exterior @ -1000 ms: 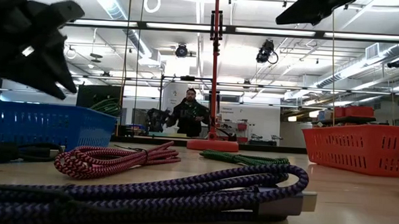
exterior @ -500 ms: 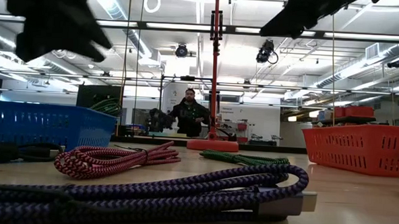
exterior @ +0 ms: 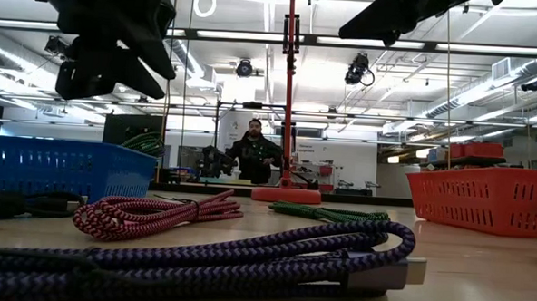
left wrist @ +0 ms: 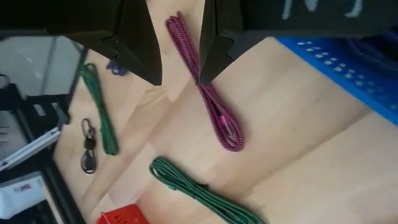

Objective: Pick & Place USB Port
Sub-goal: Put the pink and black charger cable into the blue bin

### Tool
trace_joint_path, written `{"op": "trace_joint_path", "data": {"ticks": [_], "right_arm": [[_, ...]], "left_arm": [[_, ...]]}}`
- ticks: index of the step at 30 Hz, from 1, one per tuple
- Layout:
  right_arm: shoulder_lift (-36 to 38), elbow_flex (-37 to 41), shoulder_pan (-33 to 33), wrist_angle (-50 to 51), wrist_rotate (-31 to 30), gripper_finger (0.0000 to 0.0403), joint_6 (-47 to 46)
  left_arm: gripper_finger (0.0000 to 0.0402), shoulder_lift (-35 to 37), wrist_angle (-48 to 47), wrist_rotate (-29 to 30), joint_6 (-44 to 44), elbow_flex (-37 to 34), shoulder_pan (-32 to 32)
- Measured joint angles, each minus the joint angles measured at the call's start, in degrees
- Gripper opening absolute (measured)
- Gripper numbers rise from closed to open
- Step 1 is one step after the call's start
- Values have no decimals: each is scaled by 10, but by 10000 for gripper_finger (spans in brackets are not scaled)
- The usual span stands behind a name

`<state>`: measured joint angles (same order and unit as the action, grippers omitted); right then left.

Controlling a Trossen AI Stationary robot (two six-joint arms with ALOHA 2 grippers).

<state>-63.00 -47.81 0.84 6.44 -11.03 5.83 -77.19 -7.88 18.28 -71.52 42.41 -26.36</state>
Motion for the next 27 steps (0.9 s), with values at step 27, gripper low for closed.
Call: {"op": "trace_joint_path", "data": {"ticks": [27], "right_arm": [[0, 0, 0, 21, 0, 51, 24]], "left_arm": [[94, -238, -165, -154, 22, 211, 41]]}}
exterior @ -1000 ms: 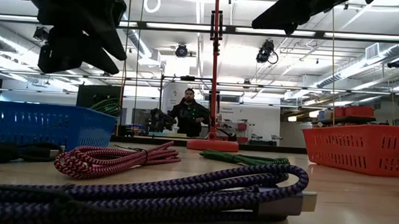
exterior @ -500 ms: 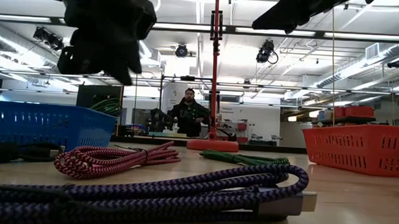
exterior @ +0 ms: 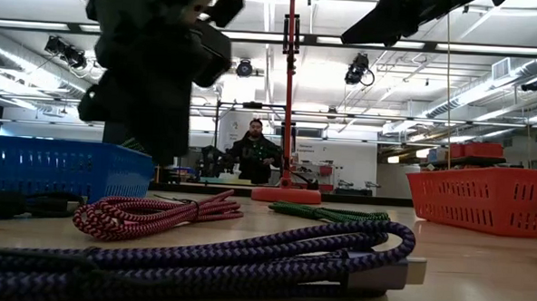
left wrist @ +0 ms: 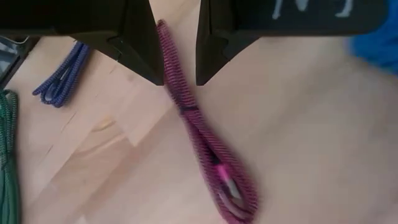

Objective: Pick & Place USB Port
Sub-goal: Put the pink and black charger cable into the blue bin

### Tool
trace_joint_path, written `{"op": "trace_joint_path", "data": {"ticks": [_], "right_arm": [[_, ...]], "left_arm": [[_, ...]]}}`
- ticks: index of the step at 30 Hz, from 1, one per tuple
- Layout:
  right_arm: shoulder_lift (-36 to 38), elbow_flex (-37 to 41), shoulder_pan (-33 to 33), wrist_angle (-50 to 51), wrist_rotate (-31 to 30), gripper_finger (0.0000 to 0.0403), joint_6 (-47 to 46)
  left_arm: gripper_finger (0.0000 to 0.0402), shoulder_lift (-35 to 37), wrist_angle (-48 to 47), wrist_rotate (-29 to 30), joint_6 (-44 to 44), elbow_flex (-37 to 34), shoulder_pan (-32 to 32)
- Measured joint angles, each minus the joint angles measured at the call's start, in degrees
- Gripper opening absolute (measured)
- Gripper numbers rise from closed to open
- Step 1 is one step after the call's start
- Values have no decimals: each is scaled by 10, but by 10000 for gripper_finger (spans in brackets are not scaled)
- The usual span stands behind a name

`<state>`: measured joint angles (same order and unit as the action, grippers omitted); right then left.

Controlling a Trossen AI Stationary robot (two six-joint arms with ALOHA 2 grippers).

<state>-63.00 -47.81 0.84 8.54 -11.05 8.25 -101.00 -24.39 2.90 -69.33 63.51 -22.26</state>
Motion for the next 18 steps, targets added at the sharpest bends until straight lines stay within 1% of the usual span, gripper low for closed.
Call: {"op": "trace_joint_path", "data": {"ticks": [4, 8, 13, 18], "right_arm": [[0, 0, 0, 5, 0, 51, 2], [0, 0, 0, 10, 0, 51, 2], [0, 0, 0, 14, 0, 51, 1], [0, 0, 0, 12, 0, 51, 1]], "left_arm": [[94, -23, -2, -7, 0, 18, 1], [94, -28, 1, 1, -3, 24, 3], [94, -40, -3, 6, -7, 23, 3], [94, -58, 2, -3, -15, 22, 3]]}}
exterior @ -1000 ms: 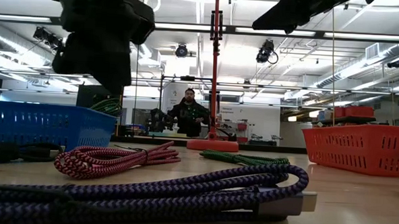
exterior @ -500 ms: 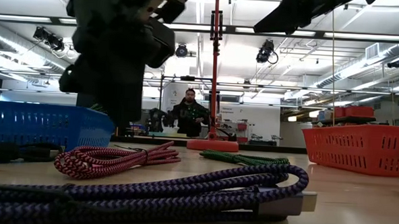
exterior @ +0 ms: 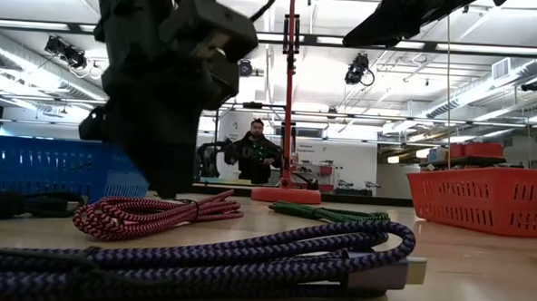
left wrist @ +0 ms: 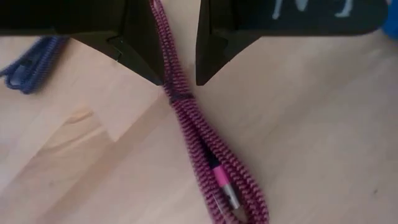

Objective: Pick & Place USB Port
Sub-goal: Put the pink and black charger cable into the blue bin

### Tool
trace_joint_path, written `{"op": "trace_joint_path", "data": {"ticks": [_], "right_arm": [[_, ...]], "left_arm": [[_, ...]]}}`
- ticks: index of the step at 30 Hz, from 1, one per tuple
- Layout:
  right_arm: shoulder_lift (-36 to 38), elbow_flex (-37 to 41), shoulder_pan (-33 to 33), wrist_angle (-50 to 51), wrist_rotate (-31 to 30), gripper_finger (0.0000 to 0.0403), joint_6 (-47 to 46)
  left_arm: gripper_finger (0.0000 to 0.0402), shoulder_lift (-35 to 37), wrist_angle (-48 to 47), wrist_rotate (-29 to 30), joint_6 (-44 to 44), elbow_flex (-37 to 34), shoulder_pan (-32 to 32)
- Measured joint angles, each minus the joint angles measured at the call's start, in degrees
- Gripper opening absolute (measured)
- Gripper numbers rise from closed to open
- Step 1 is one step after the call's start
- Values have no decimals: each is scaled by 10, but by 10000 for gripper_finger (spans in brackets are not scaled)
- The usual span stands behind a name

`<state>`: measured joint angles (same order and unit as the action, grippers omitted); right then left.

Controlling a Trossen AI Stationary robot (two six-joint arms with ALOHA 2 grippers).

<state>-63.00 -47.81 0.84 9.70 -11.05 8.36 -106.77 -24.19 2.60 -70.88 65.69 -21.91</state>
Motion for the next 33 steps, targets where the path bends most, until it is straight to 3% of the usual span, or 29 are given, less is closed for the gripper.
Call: {"op": "trace_joint_path", "data": {"ticks": [30, 33], "right_arm": [[0, 0, 0, 2, 1, 51, -2], [0, 0, 0, 3, 1, 51, -1]], "left_arm": [[94, -16, 13, -3, -5, 0, 3], [94, -15, 8, -31, 1, 0, 6]]}}
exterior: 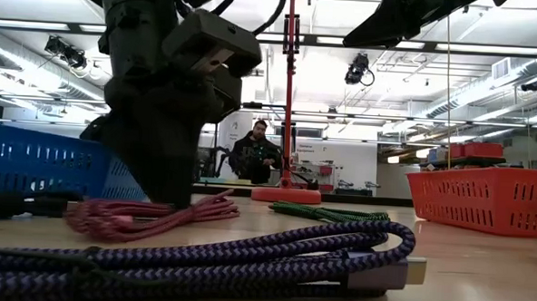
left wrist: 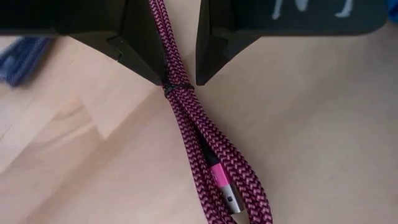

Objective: Pick & Place USB Port
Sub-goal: Put the pink and black charger cable into the blue bin

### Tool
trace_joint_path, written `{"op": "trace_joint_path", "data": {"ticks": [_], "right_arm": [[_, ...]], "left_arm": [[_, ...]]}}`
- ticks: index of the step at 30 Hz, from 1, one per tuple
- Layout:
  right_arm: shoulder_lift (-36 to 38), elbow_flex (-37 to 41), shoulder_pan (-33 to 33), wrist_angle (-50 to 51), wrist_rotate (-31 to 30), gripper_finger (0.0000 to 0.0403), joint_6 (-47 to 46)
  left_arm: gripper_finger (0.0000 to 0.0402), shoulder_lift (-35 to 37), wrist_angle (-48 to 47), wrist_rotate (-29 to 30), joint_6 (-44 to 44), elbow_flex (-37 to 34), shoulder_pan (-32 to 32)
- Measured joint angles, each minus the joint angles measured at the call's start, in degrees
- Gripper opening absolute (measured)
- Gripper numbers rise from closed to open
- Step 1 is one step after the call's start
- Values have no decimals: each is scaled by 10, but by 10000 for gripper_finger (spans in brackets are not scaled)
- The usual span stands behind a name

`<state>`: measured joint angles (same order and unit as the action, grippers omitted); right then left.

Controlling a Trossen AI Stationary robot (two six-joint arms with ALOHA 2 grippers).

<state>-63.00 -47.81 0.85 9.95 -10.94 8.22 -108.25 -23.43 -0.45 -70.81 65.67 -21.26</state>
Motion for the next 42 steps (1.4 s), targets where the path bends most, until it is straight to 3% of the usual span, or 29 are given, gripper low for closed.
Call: {"op": "trace_joint_path", "data": {"ticks": [6, 23, 42], "right_arm": [[0, 0, 0, 1, 0, 51, -2], [0, 0, 0, 10, 0, 51, -2], [0, 0, 0, 17, 0, 51, 0]], "left_arm": [[94, 8, -32, -30, 10, -1, 11], [69, 6, -92, -25, 27, 38, 16], [83, 6, -80, -1, 40, 38, 29]]}}
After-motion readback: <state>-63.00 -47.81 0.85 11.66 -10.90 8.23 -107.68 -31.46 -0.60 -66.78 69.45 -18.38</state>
